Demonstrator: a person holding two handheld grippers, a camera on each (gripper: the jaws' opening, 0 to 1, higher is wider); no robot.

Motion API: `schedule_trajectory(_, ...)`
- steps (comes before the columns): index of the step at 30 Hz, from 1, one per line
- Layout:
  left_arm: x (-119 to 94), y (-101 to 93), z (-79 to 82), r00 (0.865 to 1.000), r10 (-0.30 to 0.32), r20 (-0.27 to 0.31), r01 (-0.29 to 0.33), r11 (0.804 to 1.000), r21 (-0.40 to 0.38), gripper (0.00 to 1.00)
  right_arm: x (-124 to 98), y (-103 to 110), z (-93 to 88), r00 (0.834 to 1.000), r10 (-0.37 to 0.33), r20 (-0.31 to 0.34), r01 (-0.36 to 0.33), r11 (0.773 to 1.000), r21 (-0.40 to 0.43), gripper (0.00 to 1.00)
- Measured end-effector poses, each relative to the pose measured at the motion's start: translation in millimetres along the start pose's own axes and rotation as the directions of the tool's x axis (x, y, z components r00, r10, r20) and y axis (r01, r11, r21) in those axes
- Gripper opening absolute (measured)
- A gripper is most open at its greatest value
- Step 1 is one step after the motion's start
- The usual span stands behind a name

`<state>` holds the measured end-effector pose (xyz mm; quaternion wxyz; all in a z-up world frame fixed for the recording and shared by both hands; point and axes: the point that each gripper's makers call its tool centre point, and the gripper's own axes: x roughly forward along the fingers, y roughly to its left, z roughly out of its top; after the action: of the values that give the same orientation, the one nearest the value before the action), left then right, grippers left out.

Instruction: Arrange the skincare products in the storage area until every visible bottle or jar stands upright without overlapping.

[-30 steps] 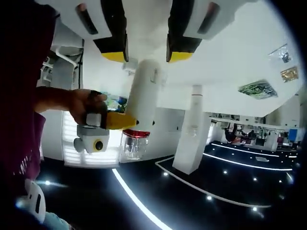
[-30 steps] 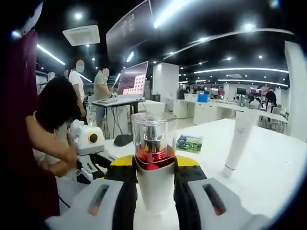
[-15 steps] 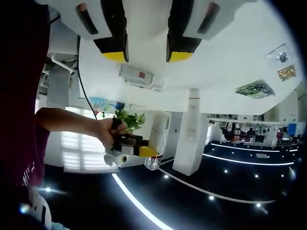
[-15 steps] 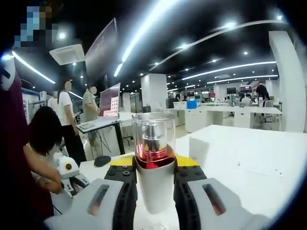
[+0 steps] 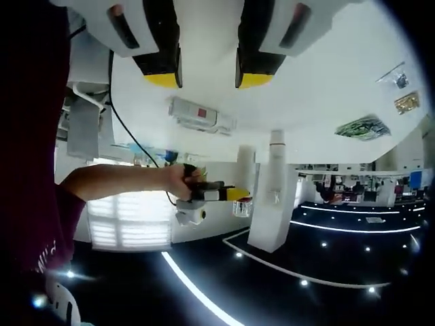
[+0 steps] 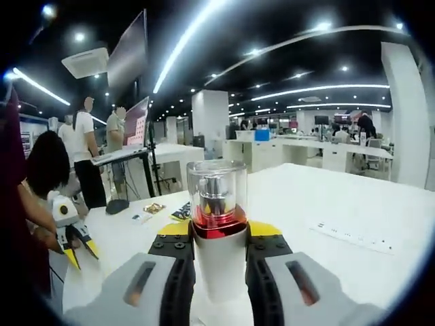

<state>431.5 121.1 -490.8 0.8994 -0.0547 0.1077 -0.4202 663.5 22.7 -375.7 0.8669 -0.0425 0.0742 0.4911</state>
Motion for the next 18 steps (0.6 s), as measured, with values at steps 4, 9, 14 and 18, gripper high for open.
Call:
schedule_trajectory(4, 0.2, -0.8, -0.6, 1.0, -0.005, -0.006, 0.005, 1.0, -0.001, 0.32, 4.9, -5.4, -5.0, 1.0, 0.001, -0.006, -0.001, 0.999, -0.034, 0.25)
schedule_trajectory(9, -0.1, -0.2, -2.4, 1.0, -0.005, -0.015, 0.005, 1.0, -0.003, 0.32, 8.4, -10.0, -11.5, 1.0, 0.015, 0.004, -0.014, 0.998, -0.053, 0.25)
schedule_trajectory(14, -0.8, 1.2, -3.4, 1.0, -0.002, -0.018, 0.002, 1.0, -0.004, 0.32, 10.4, -17.8, -16.3, 1.0, 0.021, 0.017, -0.02, 0.999, -0.042, 0.25)
schedule_trajectory(18, -1.0, 1.5, -4.0, 1.0, 0.0, -0.023, 0.0, 1.0, 0.0, 0.32, 14.2, -22.7, -22.1, 1.0, 0.027, 0.011, -0.026, 0.998, -0.065, 0.25)
